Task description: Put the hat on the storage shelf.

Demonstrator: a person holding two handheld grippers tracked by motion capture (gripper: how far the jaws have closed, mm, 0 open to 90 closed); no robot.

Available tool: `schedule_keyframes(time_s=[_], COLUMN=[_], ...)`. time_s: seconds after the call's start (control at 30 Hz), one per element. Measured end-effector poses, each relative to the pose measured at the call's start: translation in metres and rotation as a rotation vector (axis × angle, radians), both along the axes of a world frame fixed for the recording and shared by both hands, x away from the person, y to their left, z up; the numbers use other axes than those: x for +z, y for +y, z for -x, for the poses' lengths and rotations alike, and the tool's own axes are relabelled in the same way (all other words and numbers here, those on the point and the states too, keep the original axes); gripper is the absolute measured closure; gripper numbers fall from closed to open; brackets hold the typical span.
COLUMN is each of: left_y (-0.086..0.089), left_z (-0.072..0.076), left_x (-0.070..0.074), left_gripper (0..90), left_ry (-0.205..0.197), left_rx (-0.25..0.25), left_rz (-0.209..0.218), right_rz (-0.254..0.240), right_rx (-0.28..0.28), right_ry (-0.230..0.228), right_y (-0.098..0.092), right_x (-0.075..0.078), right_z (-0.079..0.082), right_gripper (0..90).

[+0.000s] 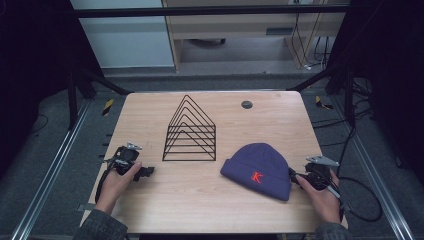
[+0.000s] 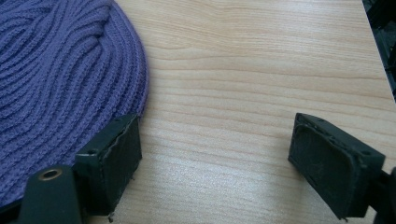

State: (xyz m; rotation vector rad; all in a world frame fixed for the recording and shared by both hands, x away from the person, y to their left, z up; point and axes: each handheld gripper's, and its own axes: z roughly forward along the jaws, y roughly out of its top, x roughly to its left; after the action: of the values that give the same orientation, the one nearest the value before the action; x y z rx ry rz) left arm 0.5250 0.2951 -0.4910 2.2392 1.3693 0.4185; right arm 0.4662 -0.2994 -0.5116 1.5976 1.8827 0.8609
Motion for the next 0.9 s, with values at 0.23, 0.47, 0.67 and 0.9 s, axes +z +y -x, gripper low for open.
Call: schedule_keyframes(time_s=[0.23, 0.47, 0.67, 0.9], left_y=[0.001, 0.000, 0.000, 0.000], left_z=[0.001, 0.002, 0.003, 0.004], left_x=[-0.001, -0.002, -0.002, -0.003], left_gripper=[1.4, 0.1, 0.0, 0.0], left_ry=[-0.010, -0.012, -0.010, -0.017], left_rx=[-0.015, -0.016, -0.016, -0.013], left_rz=[-0.006, -0.002, -0.003, 0.007], right_rz=[0.000, 0.054, 0.085, 0.084], right_rx=[0.003, 0.015, 0.007, 0.030], right_ry=[0.002, -0.020, -0.038, -0.031], right_y=[0.000, 0.002, 0.011, 0.022], right_x=[0.000, 0.014, 0.022, 0.039], right_z=[-0.001, -0.002, 0.001, -0.005], right_gripper=[15.7, 25.9, 19.9, 15.0])
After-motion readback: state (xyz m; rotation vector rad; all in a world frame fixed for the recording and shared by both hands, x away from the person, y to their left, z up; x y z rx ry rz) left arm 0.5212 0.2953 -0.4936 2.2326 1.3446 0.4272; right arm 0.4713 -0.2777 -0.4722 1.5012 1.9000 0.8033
